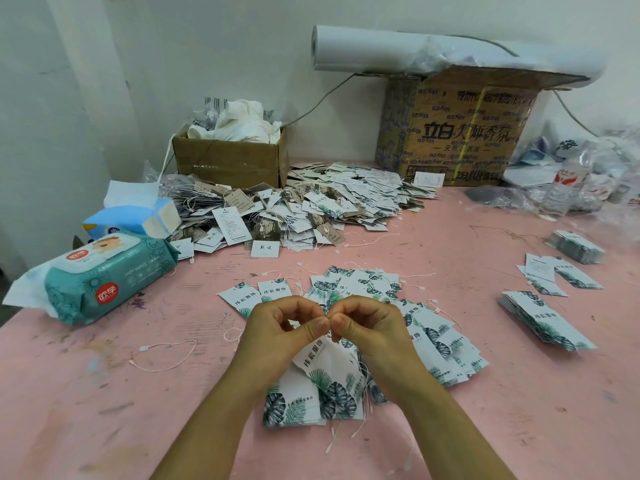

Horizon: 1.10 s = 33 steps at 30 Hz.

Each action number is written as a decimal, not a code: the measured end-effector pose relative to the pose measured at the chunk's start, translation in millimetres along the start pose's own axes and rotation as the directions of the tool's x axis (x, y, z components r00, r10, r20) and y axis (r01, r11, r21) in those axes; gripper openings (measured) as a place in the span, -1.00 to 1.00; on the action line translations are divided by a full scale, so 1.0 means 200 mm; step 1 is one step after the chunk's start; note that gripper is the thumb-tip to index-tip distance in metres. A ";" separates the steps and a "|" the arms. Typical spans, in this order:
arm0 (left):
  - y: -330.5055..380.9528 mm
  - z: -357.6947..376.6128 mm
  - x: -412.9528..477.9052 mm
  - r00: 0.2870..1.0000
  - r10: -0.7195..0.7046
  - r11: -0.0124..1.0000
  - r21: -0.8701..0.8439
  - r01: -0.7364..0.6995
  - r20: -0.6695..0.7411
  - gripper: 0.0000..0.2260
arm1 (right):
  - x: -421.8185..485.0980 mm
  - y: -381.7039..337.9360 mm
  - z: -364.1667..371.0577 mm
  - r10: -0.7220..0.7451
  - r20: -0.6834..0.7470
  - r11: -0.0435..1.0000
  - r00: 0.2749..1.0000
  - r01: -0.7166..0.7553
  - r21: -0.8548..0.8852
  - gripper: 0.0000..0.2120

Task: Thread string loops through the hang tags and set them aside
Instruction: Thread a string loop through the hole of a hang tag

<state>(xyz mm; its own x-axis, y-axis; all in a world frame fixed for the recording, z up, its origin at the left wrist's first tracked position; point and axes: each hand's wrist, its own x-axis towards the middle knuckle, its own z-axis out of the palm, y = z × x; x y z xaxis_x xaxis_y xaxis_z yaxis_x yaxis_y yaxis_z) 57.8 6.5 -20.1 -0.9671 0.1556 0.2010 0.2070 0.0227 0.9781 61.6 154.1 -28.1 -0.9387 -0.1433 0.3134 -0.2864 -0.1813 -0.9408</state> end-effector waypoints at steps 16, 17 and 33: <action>-0.03 -0.01 0.01 0.999 0.024 0.999 -0.032 -0.023 0.040 -0.87 | 0.00 -0.01 0.01 -0.019 -0.009 1.000 1.000 0.019 -0.014 -0.94; -0.04 -0.01 0.01 0.999 0.018 0.999 -0.029 -0.017 0.036 -0.87 | 0.00 -0.01 0.01 -0.024 -0.028 0.999 0.999 0.024 -0.023 -0.95; -0.01 0.01 0.02 0.994 -0.052 0.879 -0.478 0.001 -0.093 -0.90 | 0.00 0.03 -0.05 0.226 0.172 0.794 0.959 -0.079 -0.602 -0.49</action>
<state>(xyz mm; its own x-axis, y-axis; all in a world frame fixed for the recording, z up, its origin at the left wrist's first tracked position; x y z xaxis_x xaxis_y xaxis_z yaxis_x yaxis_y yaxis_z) 53.3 8.5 -21.8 -0.9862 0.0615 0.1539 0.1100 -0.4516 0.8854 58.9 162.2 -34.9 -0.9318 -0.3459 0.1102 -0.2687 0.4533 -0.8499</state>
